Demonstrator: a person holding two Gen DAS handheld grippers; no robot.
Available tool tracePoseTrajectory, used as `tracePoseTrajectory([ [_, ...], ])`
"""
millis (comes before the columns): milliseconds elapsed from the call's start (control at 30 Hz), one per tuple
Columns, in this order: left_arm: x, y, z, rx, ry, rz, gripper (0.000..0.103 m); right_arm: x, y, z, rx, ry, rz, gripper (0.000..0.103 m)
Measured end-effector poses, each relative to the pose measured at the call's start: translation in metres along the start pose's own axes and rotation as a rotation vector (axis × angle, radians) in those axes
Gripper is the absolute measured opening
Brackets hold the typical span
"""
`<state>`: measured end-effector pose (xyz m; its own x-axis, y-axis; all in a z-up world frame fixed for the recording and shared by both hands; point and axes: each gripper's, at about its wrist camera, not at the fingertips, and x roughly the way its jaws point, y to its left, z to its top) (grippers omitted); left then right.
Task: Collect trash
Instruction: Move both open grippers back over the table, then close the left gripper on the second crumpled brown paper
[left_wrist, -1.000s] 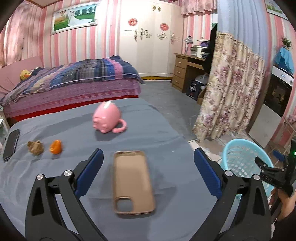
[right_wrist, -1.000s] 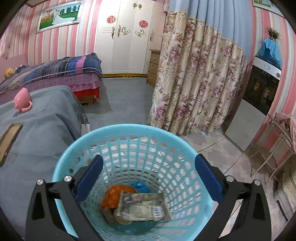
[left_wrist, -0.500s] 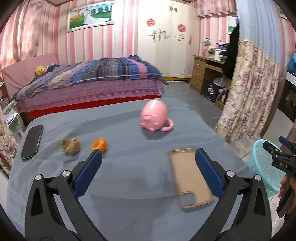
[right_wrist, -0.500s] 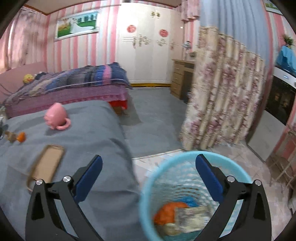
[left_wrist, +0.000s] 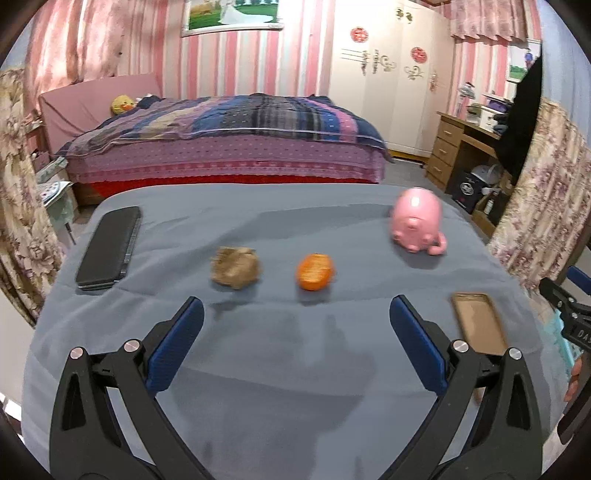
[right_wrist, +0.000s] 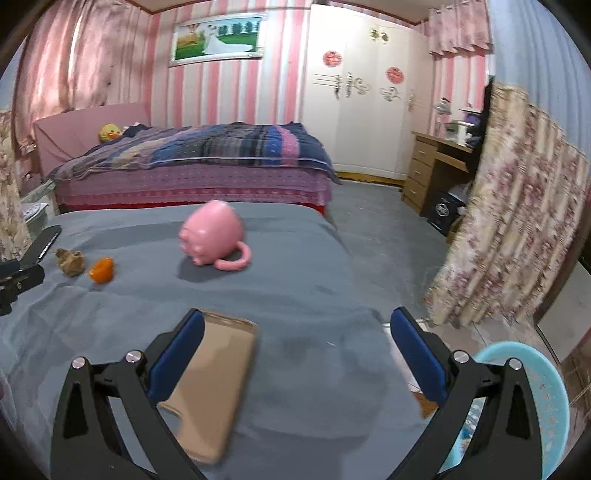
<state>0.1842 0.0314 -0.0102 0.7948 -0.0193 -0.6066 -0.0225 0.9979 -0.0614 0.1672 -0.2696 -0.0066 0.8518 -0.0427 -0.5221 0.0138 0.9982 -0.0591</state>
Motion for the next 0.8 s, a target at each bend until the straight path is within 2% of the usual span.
tracePoseTrajectory([
  [233,0.008,0.051,0.007,-0.069,0.001,0.087,0.097,0.021,0.04,0.018,-0.023,0.002,0.055,0.098],
  [400,0.018,0.084,0.008,-0.125,0.032,0.121,0.097,0.038,0.061,0.03,-0.016,0.006,0.067,0.098],
  [600,0.036,0.096,0.0,-0.13,0.072,0.123,0.097,0.059,0.082,0.027,-0.04,0.036,0.085,0.098],
  [800,0.062,0.078,0.0,-0.095,0.081,0.086,0.097,0.075,0.09,0.014,-0.114,0.091,0.07,0.098],
])
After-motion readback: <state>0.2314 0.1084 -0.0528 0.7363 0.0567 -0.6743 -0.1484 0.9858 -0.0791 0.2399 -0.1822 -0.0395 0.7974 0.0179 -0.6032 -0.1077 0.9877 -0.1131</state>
